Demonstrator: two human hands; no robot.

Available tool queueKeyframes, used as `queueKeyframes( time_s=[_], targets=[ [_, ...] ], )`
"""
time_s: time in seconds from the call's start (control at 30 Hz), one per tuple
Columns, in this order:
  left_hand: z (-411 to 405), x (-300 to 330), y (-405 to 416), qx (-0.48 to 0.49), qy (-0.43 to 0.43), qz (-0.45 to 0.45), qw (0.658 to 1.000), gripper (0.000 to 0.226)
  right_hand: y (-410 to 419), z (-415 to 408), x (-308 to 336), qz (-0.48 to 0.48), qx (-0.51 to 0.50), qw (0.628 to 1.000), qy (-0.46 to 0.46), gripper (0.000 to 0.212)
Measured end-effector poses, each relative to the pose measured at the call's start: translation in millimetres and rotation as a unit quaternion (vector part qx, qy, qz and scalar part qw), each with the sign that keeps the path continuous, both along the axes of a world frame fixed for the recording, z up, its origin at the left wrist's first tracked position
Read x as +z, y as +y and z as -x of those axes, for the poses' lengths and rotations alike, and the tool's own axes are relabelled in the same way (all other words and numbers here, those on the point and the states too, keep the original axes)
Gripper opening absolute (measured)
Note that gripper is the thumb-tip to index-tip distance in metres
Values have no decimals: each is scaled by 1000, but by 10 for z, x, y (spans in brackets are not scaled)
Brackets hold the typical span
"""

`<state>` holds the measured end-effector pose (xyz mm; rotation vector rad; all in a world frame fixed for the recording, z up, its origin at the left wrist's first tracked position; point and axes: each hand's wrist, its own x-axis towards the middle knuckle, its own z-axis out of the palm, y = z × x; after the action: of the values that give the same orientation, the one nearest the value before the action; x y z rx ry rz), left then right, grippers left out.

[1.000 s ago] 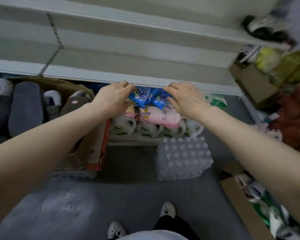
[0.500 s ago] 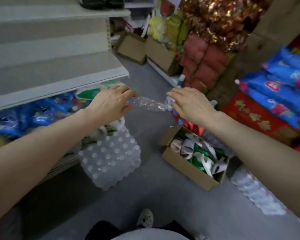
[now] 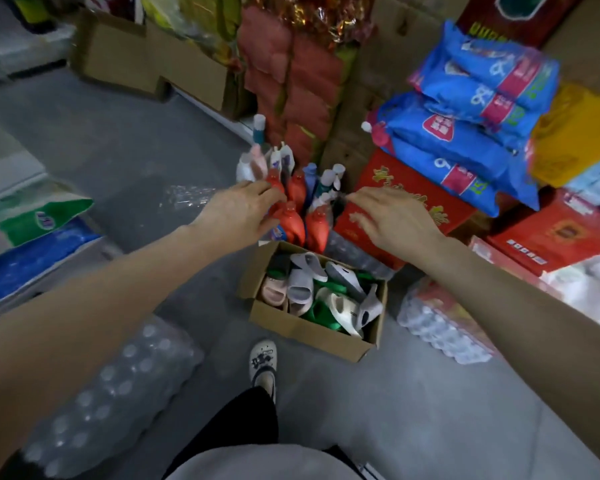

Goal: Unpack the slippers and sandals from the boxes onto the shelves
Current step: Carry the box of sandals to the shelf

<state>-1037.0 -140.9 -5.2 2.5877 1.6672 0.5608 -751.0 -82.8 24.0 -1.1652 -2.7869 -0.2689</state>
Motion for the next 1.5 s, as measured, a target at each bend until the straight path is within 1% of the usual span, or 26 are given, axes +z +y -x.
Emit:
queueKeyframes(
  time_s=[0.03,0.13,0.23,0.33,0.4,0.5,0.63,0.73,0.8,0.9,1.0,1.1,1.23,1.33,1.5],
  targets=[
    [-62,-40,207,-8,-3,1,1000,44,166,-59,-28,1,-5,1000,6,34],
    [-220,-181,759,-17,4,9,1000,31,639,-200,-123,20,-2,1000,4,33],
    [-391,-304,1218,-5,8,31,999,34,1084,-366,-235,33,-3,999,-9,35],
    [-543,-407,1535,1,-1,50,999,36,1452,-526,-353,70,-22,997,-11,35],
    [-626,-492,1718,9,1,60,998,38,1700,-632,-453,79,-18,997,-19,35],
    [-787,-634,1895,47,-15,86,995,39,2059,-757,-647,106,0,994,-21,35],
    [-1111,-913,1947,146,-50,111,982,38,2464,-921,-1011,157,50,986,-15,35],
    [-1425,-1240,1852,234,-86,148,957,37,2705,-1030,-1381,201,99,974,-21,36],
    [-1686,-1519,1715,294,-109,178,933,42,2850,-1088,-1689,241,105,965,-28,38],
    [-2124,-1949,1432,385,-159,205,886,38,3017,-1191,-2235,287,103,952,-29,38],
    [-2493,-2449,1146,435,-204,247,842,36,3101,-1287,-2835,333,82,939,-32,37],
    [-2732,-3023,900,488,-235,289,789,35,3116,-1373,-3505,352,44,933,-55,37],
    [-2847,-3951,623,522,-258,308,752,44,3135,-1435,-4450,343,56,935,-67,42],
    [-2884,-4663,508,545,-252,325,731,43,3220,-1399,-5121,337,50,936,-84,46],
    [-3019,-5666,546,551,-237,366,712,61,3404,-1288,-6086,341,22,933,-110,50]
  ],
)
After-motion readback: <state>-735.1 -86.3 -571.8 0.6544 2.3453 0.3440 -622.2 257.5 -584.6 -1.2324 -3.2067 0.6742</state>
